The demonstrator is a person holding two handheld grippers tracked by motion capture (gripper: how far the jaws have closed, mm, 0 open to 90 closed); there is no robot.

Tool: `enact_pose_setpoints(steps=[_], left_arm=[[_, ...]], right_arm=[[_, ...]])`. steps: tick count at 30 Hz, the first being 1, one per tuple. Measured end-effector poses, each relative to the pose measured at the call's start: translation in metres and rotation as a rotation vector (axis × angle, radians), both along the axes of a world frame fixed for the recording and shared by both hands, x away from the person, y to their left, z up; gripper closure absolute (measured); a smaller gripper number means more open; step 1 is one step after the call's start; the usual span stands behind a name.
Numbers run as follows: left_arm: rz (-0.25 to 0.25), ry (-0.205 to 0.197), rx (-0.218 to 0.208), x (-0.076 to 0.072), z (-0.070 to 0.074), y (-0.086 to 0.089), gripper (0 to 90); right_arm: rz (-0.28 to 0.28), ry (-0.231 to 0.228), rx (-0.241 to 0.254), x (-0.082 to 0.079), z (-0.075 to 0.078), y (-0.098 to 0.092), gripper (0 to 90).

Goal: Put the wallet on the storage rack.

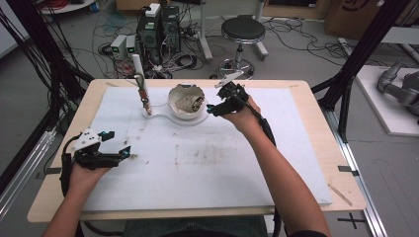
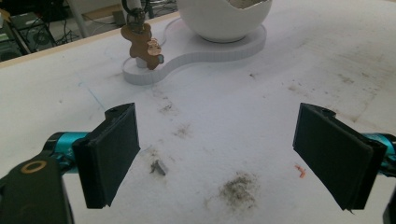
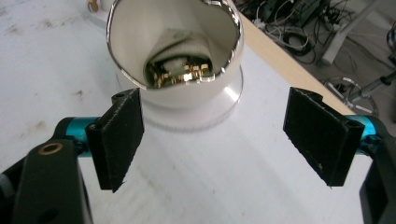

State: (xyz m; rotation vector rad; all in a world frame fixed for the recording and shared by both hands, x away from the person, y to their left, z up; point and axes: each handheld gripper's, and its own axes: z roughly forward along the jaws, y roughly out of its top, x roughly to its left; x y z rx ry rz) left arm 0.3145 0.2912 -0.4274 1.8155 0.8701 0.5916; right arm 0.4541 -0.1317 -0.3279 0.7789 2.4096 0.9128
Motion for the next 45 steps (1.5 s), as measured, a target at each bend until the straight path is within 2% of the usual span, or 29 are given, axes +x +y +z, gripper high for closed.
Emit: enact_pose_setpoints(steps=[2, 5, 7, 16, 28, 34, 39, 45], left_arm=[[-0.008, 0.000, 0.000, 0.003, 0.000, -0.002, 14.4], [-0.018, 0.000, -0.005, 0.007, 0.000, -0.006, 14.3], [-0.025, -0.001, -0.005, 0.009, 0.000, -0.008, 14.3], [-0.042, -0.006, -0.003, 0.017, 0.001, -0.017, 14.4], [-0.037, -0.011, -0.009, 0.020, 0.002, -0.020, 14.4], [-0.041, -0.010, -0.014, 0.021, 0.002, -0.022, 14.4], [-0.049, -0.007, 0.001, 0.021, 0.002, -0.025, 14.4], [-0.045, -0.006, -0.019, 0.019, 0.001, -0.025, 14.3]], right_arm=[[-0.008, -0.028, 0.035, -0.007, 0.000, -0.011, 20.9], [-0.027, -0.019, 0.045, -0.013, 0.001, -0.026, 20.9], [-0.037, -0.041, 0.075, -0.019, 0.000, -0.038, 20.9], [-0.067, -0.055, 0.109, -0.042, -0.007, -0.076, 20.9], [-0.123, -0.057, 0.188, -0.067, -0.030, -0.121, 20.9], [-0.144, -0.066, 0.233, -0.077, -0.043, -0.135, 20.9], [-0.163, -0.066, 0.271, -0.083, -0.055, -0.145, 20.9], [-0.201, -0.074, 0.308, -0.090, -0.072, -0.160, 20.9]])
